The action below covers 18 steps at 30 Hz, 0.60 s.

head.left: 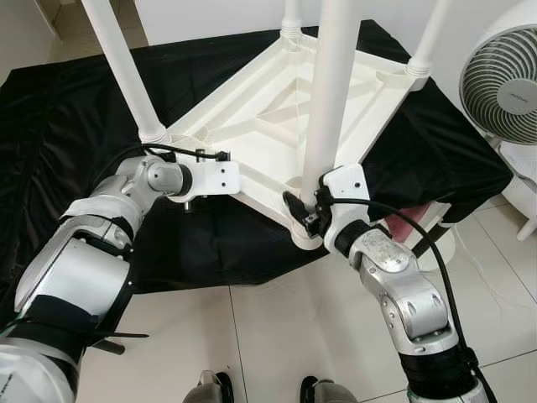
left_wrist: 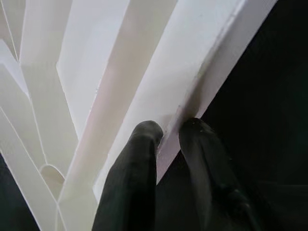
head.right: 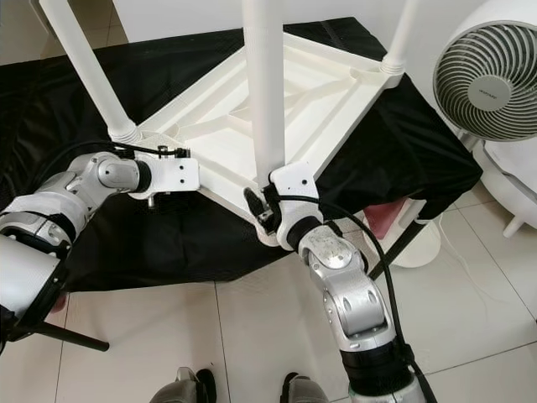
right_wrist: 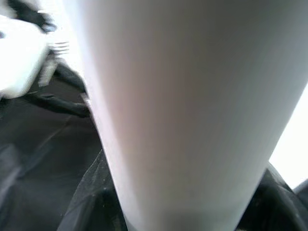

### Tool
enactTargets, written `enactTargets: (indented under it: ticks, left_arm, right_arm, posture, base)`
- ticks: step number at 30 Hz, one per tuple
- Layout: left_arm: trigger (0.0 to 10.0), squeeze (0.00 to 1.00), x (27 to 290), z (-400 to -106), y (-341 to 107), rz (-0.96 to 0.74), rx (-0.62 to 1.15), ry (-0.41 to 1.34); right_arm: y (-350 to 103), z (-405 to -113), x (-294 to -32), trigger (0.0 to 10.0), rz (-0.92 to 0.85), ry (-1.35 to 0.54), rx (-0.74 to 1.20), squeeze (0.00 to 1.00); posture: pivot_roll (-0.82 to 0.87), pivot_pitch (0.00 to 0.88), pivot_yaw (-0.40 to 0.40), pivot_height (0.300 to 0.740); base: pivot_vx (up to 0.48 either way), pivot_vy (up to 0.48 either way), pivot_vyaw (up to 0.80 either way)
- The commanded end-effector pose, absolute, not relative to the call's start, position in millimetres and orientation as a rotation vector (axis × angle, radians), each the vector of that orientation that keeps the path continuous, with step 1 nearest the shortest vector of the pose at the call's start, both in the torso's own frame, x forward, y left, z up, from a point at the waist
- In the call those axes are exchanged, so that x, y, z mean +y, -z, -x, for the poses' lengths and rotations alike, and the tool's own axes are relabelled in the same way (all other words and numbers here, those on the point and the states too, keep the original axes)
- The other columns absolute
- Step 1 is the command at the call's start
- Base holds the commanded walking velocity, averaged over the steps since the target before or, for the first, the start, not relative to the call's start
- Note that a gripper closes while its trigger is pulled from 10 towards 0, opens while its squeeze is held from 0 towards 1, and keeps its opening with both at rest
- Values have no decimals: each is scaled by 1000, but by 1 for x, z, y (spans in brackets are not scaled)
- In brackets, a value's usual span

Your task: Building children table

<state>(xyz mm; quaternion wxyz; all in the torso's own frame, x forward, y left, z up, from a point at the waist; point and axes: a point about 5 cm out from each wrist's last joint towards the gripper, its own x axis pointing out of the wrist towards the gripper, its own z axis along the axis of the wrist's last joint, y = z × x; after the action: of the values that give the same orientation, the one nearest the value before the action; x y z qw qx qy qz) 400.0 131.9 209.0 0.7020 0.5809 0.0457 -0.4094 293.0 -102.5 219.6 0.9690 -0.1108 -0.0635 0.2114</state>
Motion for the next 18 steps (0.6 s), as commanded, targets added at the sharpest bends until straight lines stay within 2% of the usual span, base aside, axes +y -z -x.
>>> enactTargets:
  ticks: [1,11,18]
  left_arm:
    - [0,0,151,-390,-177,-1285,303,1013]
    - [0,0,167,-377,-165,-1292,365,1158]
    - [0,0,160,-355,-146,-1171,351,1386]
  right_arm:
    - [-231,-297,-112,10000,228,-345,-180,0]
    - [-229,-306,-129,10000,287,-236,-173,0]
    - [-227,-320,-141,10000,315,-153,-173,0]
  posture:
    - [-121,195,84,740]
    - [-116,192,81,740]
    - [-110,179,71,740]
  base:
    - [0,0,0]
    - [0,0,0]
    - [0,0,0]
